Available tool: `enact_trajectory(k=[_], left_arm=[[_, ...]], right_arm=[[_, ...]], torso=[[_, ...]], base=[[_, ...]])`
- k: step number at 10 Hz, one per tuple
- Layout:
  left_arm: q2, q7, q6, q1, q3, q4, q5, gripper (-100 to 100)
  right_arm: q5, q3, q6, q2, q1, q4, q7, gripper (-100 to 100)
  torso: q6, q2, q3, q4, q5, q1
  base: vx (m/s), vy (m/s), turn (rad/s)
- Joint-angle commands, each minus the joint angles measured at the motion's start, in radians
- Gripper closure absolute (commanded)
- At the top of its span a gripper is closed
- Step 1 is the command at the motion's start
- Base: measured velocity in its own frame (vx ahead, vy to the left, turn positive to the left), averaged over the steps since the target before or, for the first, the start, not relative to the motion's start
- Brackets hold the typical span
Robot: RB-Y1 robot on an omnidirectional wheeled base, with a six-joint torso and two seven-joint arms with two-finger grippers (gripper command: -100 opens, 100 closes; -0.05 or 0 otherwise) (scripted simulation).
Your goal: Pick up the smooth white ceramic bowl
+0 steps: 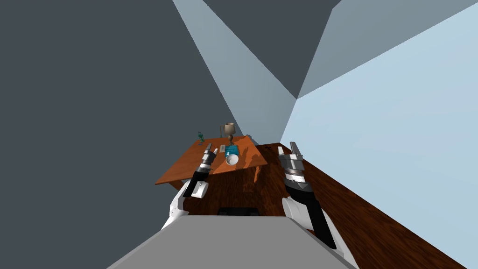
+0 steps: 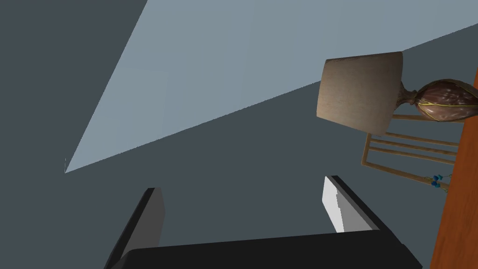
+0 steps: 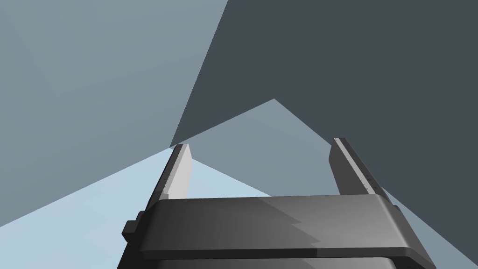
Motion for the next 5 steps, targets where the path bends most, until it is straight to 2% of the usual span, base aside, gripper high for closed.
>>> enact_trajectory(k=[1, 2, 3, 4, 5], left_arm=[[0.004, 0.014, 0.047, -0.049, -0.007, 0.050, 0.004, -100], [0.004, 0.014, 0.047, -0.049, -0.007, 0.073, 0.004, -100], [0.003, 0.021, 0.074, -0.083, -0.012, 0.113, 0.007, -100], [0.003, 0.021, 0.074, -0.083, -0.012, 0.125, 0.007, -100], [0.001, 0.029, 0.103, -0.118, -0.017, 0.164, 0.011, -100]], right_arm=[[0.000, 0.000, 0.000, 0.000, 0.000, 0.000, 0.000, 0], [0.000, 0.000, 0.000, 0.000, 0.000, 0.000, 0.000, 0], [0.000, 0.000, 0.000, 0.000, 0.000, 0.000, 0.000, 0], [0.000, 0.000, 0.000, 0.000, 0.000, 0.000, 0.000, 0], [0.000, 0.000, 0.000, 0.000, 0.000, 0.000, 0.000, 0]], torso=[[0.000, 0.000, 0.000, 0.000, 0.000, 0.000], [0.000, 0.001, 0.000, 0.000, 0.000, 0.001], [0.000, 0.001, 0.001, 0.000, 0.000, 0.001], [0.000, 0.001, 0.000, 0.000, 0.000, 0.000], [0.000, 0.000, 0.000, 0.000, 0.000, 0.000]], base=[[-0.047, 0.057, -0.018], [-0.041, 0.049, -0.013], [-0.039, 0.035, -0.009], [-0.030, 0.028, -0.008], [-0.034, 0.031, -0.015]])
